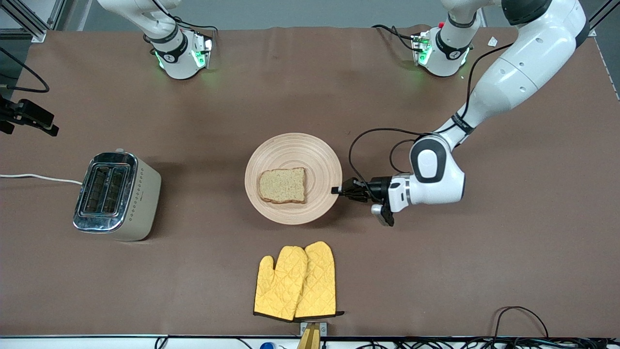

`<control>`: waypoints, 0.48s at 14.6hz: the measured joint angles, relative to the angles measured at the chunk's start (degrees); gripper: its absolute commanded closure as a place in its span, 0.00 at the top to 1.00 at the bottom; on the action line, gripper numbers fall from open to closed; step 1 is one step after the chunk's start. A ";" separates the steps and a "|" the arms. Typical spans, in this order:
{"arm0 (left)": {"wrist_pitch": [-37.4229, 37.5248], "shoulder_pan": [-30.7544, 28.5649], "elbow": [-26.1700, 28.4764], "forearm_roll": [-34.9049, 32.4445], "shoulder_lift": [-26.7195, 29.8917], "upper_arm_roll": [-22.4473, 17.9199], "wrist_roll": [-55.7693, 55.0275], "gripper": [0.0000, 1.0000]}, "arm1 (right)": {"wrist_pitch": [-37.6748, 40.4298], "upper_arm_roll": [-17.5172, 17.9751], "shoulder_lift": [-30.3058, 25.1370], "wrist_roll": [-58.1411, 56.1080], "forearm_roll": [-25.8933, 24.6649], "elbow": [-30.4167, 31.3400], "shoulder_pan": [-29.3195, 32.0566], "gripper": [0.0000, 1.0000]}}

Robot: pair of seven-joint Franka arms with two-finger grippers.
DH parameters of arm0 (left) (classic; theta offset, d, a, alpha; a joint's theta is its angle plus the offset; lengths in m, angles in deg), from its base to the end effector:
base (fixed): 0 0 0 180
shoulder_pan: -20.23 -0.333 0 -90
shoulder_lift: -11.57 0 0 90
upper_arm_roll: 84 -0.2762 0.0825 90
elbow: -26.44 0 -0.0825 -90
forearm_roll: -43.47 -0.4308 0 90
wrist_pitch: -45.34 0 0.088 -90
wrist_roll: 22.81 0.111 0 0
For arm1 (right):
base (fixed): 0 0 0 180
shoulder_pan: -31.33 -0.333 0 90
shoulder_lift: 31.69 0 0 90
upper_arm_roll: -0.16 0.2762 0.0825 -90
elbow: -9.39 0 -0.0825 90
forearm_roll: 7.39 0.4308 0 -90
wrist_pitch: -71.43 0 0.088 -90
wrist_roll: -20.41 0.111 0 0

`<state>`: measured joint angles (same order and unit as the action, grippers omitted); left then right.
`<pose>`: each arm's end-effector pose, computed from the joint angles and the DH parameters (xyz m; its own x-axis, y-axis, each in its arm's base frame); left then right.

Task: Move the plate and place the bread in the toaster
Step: 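Slide the wooden plate with bread toward the table middle with the left gripper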

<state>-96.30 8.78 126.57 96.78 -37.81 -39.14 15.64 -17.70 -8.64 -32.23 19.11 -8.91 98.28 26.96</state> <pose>0.5823 -0.3574 0.1447 0.9812 -0.1677 0.0950 -0.1586 -0.4225 0.8924 0.5956 -0.0495 0.5950 0.9984 -0.0550 0.0129 -0.0553 -0.9981 0.0254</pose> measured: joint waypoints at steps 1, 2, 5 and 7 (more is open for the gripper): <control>-0.99 1.04 0.34 0.07 -0.12 -0.02 0.00 0.01 | 0.02 -0.02 0.00 0.00 0.00 0.00 0.01 1.00; -2.26 2.32 0.64 0.35 -0.40 -0.04 0.00 0.01 | 0.08 -0.05 0.01 0.00 0.00 0.01 0.02 1.00; -7.12 6.70 0.98 1.25 -2.08 -0.17 0.00 0.02 | 0.23 0.11 0.04 -0.04 0.03 0.08 -0.17 1.00; -9.42 8.43 0.98 1.50 -3.63 -0.28 0.00 0.04 | 0.53 0.32 0.18 -0.02 0.42 0.30 -1.60 1.00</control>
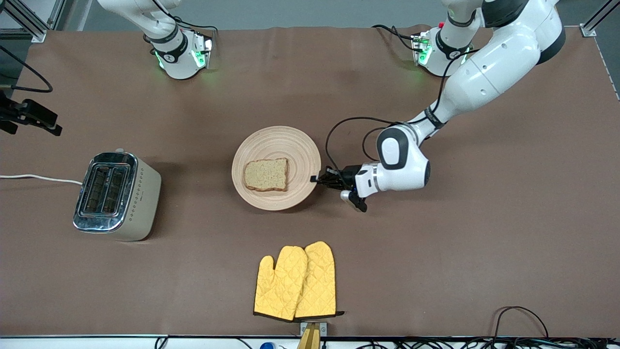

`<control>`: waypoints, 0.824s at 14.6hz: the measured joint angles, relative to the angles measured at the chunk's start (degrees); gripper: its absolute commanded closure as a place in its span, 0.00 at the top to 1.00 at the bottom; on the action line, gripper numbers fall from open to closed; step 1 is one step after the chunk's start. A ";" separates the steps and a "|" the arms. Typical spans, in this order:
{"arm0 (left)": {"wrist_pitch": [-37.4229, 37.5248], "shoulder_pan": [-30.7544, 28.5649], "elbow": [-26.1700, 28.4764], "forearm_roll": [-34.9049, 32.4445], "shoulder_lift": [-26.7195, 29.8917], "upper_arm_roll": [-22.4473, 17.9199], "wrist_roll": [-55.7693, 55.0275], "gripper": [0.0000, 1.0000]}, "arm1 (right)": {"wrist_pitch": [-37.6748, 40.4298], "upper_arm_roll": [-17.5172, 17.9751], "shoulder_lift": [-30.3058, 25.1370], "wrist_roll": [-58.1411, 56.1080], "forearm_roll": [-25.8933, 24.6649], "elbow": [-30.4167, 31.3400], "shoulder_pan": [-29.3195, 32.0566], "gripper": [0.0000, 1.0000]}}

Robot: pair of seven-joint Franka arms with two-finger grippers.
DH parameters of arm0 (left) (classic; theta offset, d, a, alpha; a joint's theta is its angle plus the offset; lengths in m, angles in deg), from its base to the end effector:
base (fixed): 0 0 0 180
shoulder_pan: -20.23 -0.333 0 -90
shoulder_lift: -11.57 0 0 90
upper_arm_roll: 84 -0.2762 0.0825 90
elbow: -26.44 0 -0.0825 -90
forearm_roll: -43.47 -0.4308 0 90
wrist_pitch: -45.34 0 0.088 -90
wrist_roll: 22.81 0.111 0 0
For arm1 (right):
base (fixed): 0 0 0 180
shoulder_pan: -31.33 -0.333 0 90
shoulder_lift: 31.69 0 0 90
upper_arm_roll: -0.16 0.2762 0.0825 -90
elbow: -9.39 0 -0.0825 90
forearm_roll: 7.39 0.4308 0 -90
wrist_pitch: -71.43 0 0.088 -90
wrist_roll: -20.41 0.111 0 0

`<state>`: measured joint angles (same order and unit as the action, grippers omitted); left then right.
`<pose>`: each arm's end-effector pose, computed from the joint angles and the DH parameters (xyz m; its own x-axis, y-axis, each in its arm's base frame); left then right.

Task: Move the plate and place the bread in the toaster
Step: 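Slide the wooden plate with bread toward the table middle with the left gripper, then lower the right gripper to the bread while the left gripper withdraws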

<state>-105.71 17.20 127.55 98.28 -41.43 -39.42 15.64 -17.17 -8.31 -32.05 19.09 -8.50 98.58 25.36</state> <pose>0.5223 -0.4233 0.1031 0.9800 -0.1880 0.0657 -0.1506 -0.4837 0.8622 0.5967 -0.0285 0.5896 0.9998 -0.0211 -0.0045 -0.0210 -0.9996 0.0183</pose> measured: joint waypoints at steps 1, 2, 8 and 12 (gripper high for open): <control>-0.27 0.13 -0.01 0.00 -0.72 -0.05 0.02 0.05 | 0.06 0.10 0.23 0.16 0.48 0.17 -1.28 1.00; -0.36 0.03 -0.03 0.00 -1.41 -0.13 0.09 0.09 | 0.04 0.19 0.69 0.77 1.67 0.32 -2.64 1.00; -0.71 -0.61 -1.68 0.22 -4.65 -0.38 0.72 1.00 | -9.78 0.47 6.15 12.04 9.17 4.73 -8.77 1.00; -1.05 -3.66 -4.50 0.32 -3.73 -0.08 -3.20 1.00 | -20.65 0.66 10.45 16.37 10.83 11.45 -16.85 1.00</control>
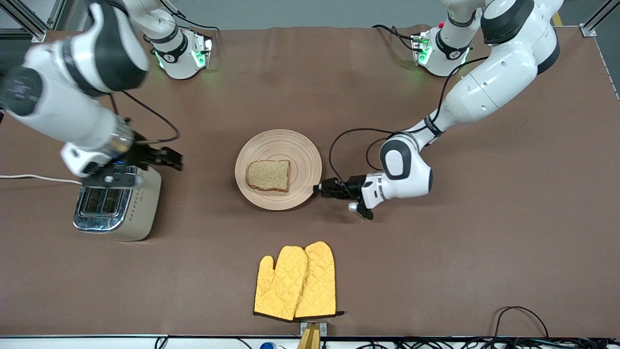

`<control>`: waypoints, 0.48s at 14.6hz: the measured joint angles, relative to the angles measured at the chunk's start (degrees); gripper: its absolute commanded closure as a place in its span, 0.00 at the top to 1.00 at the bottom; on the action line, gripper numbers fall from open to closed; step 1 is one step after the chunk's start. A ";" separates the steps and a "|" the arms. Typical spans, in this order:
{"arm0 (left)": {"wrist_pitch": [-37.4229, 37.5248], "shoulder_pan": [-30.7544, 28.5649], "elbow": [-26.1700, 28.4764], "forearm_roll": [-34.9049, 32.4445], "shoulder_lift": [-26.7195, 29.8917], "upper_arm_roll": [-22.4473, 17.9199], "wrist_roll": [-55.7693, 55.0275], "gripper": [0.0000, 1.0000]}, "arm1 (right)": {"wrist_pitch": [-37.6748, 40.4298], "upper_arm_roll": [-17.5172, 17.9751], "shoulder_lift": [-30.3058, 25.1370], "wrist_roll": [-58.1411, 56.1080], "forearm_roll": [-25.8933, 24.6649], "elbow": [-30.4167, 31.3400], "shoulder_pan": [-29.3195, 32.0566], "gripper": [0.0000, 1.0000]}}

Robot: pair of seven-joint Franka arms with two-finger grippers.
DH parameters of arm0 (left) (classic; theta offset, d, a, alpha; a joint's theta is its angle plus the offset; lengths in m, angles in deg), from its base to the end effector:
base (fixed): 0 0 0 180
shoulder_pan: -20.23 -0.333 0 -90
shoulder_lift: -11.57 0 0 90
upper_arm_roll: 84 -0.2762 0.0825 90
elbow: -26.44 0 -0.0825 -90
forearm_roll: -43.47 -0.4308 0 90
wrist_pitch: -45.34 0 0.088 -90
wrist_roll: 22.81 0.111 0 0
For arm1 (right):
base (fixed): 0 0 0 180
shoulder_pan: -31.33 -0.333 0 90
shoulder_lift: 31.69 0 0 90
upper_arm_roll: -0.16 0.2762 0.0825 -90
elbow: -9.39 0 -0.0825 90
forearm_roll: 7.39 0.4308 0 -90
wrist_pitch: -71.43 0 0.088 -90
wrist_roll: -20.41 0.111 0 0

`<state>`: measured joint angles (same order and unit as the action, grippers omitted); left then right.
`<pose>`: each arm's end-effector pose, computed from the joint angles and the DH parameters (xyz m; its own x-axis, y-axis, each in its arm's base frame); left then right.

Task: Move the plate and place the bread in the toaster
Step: 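Lower the right gripper to the bread while the left gripper withdraws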

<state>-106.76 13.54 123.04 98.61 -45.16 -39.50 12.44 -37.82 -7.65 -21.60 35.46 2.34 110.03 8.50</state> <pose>0.5719 -0.3835 0.0956 0.9993 -0.0342 0.0179 -0.0322 -0.4809 0.8762 0.6209 0.1830 0.4036 0.9967 -0.0528 -0.0614 -0.0601 -0.9906 -0.1229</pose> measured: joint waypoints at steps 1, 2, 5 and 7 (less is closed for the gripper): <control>0.01 -1.33 -0.90 -0.55 1.02 -0.05 -3.36 1.00 | -2.10 0.04 1.82 1.02 0.91 0.55 -1.87 1.00; 0.04 -2.53 -1.57 -2.46 2.49 -0.39 -7.25 1.00 | -4.19 0.05 3.81 1.98 1.45 0.78 -3.64 0.99; 3.90 -4.74 -3.51 -14.03 7.81 -4.47 -21.41 1.00 | -9.95 0.05 9.75 4.23 1.74 0.92 -7.42 0.82; 10.64 -7.18 -6.87 -25.62 9.51 -6.19 -30.66 1.00 | -12.51 0.04 13.05 5.52 1.89 1.00 -9.16 0.73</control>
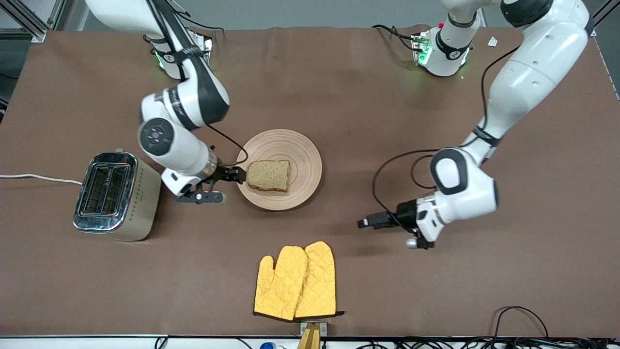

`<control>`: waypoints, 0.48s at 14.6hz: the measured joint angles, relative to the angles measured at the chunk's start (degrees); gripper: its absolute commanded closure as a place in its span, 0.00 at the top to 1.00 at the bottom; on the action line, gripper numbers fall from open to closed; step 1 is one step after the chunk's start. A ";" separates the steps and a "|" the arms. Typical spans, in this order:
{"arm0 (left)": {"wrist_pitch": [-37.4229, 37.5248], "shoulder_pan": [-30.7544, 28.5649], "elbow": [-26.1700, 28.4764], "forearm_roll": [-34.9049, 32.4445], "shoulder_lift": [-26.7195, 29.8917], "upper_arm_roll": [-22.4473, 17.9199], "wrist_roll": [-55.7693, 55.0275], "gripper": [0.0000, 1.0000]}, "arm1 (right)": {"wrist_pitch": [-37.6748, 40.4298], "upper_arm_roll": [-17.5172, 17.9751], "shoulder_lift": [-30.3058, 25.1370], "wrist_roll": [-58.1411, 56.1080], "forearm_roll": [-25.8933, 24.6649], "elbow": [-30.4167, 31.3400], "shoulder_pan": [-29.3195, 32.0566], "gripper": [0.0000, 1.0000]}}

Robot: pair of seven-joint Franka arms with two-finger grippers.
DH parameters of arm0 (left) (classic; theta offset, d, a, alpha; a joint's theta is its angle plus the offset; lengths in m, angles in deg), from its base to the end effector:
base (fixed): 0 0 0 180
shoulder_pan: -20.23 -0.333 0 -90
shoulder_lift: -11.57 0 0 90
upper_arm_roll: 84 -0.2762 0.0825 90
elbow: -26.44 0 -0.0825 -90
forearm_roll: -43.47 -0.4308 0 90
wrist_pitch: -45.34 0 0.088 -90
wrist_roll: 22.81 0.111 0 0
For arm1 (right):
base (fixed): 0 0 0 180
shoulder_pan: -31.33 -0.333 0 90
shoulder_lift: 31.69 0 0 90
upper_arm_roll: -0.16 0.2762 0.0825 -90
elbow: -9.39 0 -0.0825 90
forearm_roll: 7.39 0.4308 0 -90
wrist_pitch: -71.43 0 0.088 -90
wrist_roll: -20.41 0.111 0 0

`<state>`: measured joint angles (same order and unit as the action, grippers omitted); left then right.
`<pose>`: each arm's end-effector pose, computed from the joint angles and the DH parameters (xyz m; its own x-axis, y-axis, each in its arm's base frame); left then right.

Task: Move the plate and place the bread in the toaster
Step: 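Lower the right gripper to the bread while the left gripper withdraws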

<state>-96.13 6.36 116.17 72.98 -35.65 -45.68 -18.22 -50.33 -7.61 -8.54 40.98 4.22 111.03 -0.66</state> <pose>0.6932 -0.2470 0.2014 0.9944 0.1053 -0.0091 0.0780 -0.6735 0.7350 0.6038 0.2861 0.2636 0.9954 -0.0337 -0.0892 -0.0415 -0.9953 -0.0876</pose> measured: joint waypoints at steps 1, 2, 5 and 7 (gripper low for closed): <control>4.13 -1.56 -2.21 -7.14 0.31 -0.44 -4.43 1.00 | -1.37 -0.01 1.42 0.58 0.03 0.21 -0.80 0.73; 8.55 -3.13 -4.51 -13.70 0.38 -0.53 -8.34 1.00 | -3.26 0.00 2.54 0.94 0.09 0.77 -1.49 0.73; 18.54 -5.38 -10.06 -27.83 0.81 -0.53 -15.72 1.00 | -10.81 -0.01 4.21 1.37 0.16 5.00 -3.12 0.72; 22.54 -5.30 -11.45 -33.93 2.16 -0.51 -17.37 1.00 | -12.98 -0.04 4.83 1.38 0.17 7.07 -3.62 0.68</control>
<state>-73.58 1.06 104.73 39.06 -33.49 -46.20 -35.59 -63.31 -7.65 -3.72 42.36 4.39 118.10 -4.28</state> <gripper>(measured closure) 0.000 0.273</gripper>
